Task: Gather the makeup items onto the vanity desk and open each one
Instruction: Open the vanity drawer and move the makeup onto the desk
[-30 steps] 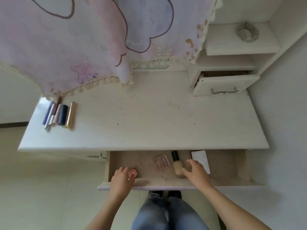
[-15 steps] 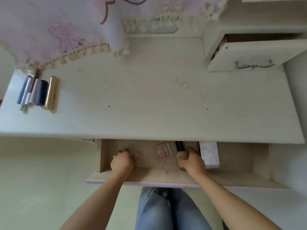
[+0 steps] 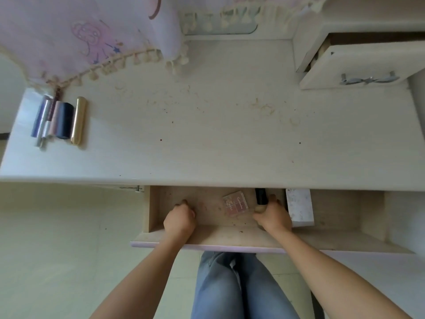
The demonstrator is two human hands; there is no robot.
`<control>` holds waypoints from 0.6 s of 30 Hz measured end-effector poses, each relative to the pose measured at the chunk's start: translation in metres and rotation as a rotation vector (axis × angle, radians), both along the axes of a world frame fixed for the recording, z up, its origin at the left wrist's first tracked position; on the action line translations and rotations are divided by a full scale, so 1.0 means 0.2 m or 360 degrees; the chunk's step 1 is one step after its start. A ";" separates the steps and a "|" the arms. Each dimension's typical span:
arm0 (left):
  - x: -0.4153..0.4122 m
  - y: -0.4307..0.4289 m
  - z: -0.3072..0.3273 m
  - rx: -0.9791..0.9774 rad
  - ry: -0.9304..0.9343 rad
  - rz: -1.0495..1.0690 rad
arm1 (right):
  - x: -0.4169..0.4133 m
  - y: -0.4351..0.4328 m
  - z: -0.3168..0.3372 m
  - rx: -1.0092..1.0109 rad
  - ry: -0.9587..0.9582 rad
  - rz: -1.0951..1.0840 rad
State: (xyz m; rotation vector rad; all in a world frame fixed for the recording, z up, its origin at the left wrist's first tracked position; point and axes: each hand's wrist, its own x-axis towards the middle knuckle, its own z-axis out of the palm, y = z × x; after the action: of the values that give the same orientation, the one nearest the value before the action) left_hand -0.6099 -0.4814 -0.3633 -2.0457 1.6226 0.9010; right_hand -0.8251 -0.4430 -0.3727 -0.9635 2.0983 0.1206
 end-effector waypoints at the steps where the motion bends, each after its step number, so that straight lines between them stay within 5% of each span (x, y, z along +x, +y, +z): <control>1: 0.00 0.00 0.02 -0.0013 0.0012 -0.0004 | 0.00 0.01 0.02 -0.0025 -0.0025 0.0008; 9: -0.03 0.11 0.29 -0.0161 0.0255 0.0105 | -0.04 0.13 0.35 -0.0263 -0.0276 0.0393; 18: -0.06 0.17 0.69 -0.0547 0.0616 0.0347 | -0.09 0.09 0.81 -0.0784 -0.0514 0.0292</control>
State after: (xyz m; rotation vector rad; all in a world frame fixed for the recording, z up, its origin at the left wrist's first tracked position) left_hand -0.6212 -0.4473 -0.2263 -2.4351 1.8853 1.2283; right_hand -0.8434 -0.4246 -0.2103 -1.3631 1.7661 -0.4518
